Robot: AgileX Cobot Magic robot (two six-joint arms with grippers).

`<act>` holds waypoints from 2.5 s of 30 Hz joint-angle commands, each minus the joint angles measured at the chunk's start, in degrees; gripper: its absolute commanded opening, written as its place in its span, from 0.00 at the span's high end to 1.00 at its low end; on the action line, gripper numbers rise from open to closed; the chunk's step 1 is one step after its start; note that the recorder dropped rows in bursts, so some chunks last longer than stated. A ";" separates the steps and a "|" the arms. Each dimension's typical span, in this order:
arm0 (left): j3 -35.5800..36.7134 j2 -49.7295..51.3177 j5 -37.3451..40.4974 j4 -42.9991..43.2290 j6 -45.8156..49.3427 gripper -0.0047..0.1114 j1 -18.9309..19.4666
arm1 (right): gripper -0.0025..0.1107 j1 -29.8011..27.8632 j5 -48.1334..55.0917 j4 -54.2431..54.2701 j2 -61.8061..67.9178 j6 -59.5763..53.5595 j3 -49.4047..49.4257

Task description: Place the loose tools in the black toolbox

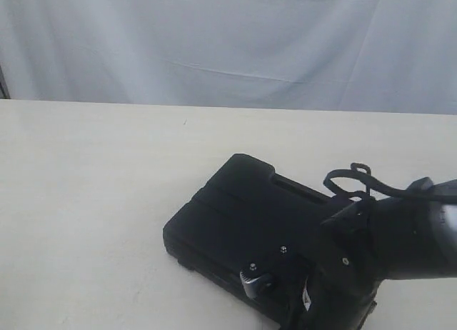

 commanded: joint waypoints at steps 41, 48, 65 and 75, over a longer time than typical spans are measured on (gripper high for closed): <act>0.15 -0.07 -0.31 0.00 -0.33 0.96 -0.27 | 0.98 -0.36 4.22 -25.90 -59.31 18.38 1.38; 0.15 -0.07 -0.31 0.00 -0.33 0.96 -0.27 | 0.98 -0.36 4.12 -26.31 -59.31 18.38 1.38; 0.15 -0.07 -0.31 0.00 -0.33 0.96 -0.27 | 0.98 -30.99 -7.92 4.42 -67.07 1.91 10.52; 0.15 -0.07 -0.31 0.00 -0.33 0.96 -0.27 | 0.98 -42.34 -7.68 13.87 -82.73 -17.83 18.39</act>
